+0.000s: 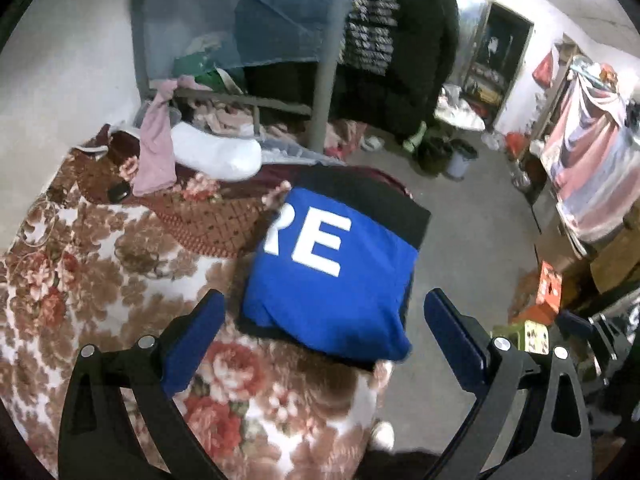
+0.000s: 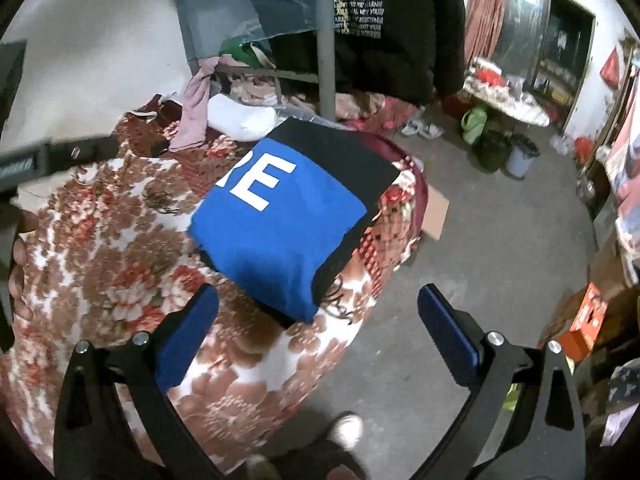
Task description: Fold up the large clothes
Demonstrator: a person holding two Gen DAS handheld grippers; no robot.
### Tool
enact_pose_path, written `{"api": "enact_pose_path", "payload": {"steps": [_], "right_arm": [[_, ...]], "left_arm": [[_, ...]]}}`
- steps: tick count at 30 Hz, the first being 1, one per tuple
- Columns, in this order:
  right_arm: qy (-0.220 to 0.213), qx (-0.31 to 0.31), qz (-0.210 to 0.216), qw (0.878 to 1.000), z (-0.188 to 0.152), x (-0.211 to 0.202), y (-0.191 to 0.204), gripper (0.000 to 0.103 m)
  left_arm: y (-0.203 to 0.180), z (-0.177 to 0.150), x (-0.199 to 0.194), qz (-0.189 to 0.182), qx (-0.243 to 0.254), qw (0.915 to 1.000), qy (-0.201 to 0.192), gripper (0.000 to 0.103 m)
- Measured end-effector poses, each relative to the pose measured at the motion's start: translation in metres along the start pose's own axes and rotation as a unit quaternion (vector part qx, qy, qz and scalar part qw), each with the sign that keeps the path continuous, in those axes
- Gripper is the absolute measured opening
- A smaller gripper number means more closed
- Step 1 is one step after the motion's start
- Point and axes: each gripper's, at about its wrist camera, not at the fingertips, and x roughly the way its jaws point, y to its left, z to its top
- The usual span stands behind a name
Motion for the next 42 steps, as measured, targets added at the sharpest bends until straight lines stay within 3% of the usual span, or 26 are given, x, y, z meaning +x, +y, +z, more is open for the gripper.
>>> {"api": "enact_pose_path", "payload": {"steps": [3, 9, 18, 42], "right_arm": [[0.000, 0.006, 0.010, 1.000, 0.008, -0.008, -0.007, 0.098], [-0.001, -0.015, 0.048, 0.999, 0.026, -0.020, -0.023, 0.098], [-0.006, -0.046, 0.056, 0.997, 0.042, -0.038, -0.025, 0.098], [0.027, -0.003, 0.088, 0.996, 0.051, -0.028, -0.025, 0.098]], "left_arm": [[-0.012, -0.001, -0.013, -0.024, 0.005, 0.9997, -0.002, 0.098], [-0.033, -0.010, -0.025, -0.025, 0.021, 0.9995, -0.004, 0.098], [-0.047, -0.014, -0.048, 0.013, 0.035, 0.9992, -0.014, 0.098], [-0.034, 0.003, -0.053, 0.014, 0.036, 0.9989, -0.028, 0.098]]}}
